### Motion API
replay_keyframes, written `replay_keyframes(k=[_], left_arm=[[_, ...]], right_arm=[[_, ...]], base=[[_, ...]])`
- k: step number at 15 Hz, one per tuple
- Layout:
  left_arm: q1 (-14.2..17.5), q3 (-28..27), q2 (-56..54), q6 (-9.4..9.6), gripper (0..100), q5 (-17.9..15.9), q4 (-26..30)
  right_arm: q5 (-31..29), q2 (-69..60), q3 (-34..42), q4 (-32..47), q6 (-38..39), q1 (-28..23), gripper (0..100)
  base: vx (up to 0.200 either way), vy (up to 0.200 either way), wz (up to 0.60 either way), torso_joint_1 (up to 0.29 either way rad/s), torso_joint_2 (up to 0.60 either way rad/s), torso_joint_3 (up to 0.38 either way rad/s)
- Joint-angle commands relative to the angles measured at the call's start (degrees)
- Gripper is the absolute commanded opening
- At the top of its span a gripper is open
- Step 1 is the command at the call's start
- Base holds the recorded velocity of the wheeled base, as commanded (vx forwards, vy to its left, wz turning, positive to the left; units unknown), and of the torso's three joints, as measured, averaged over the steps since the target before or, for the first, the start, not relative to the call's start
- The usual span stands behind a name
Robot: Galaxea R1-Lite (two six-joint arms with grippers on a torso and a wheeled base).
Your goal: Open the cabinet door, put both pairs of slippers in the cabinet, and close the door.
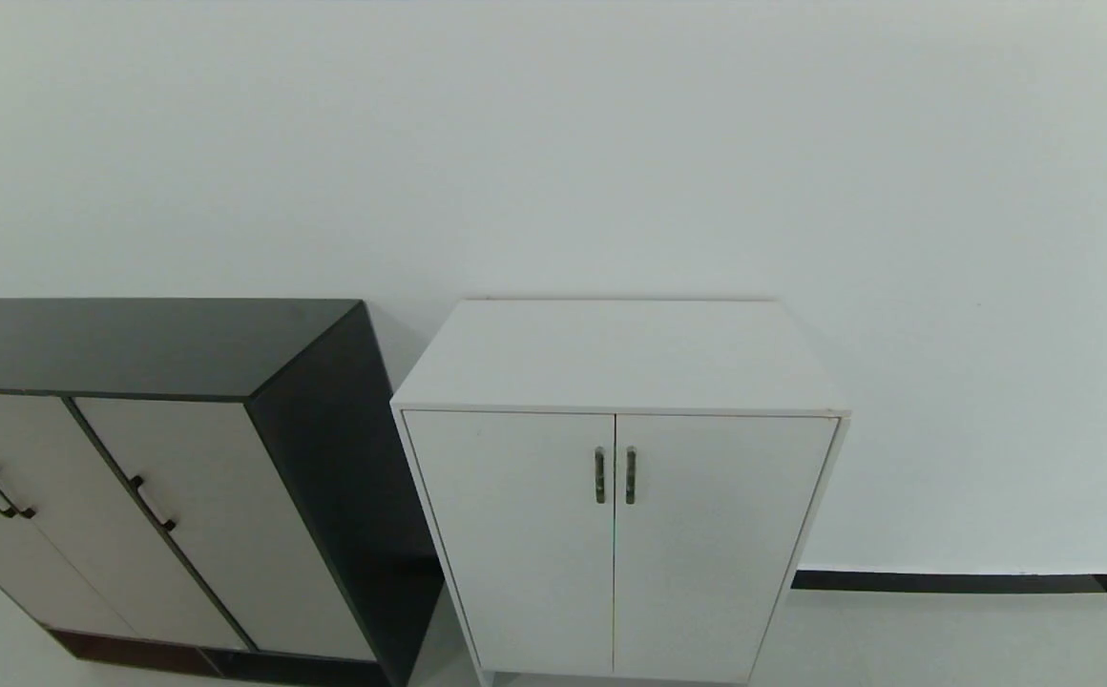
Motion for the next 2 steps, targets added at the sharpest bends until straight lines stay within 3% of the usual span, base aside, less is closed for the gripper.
replay_keyframes(k=[1,2], left_arm=[[0.01,0.0,-0.01,0.0,0,0.03,-0.05],[0.01,0.0,-0.01,0.0,0,0.03,-0.05]], right_arm=[[-0.01,0.13,0.01,0.08,-0.04,0.0,0],[-0.01,0.22,0.01,0.08,0.05,0.0,0]], base=[[0.0,0.0,0.0,0.0,0.0,0.0],[0.0,0.0,0.0,0.0,0.0,0.0]])
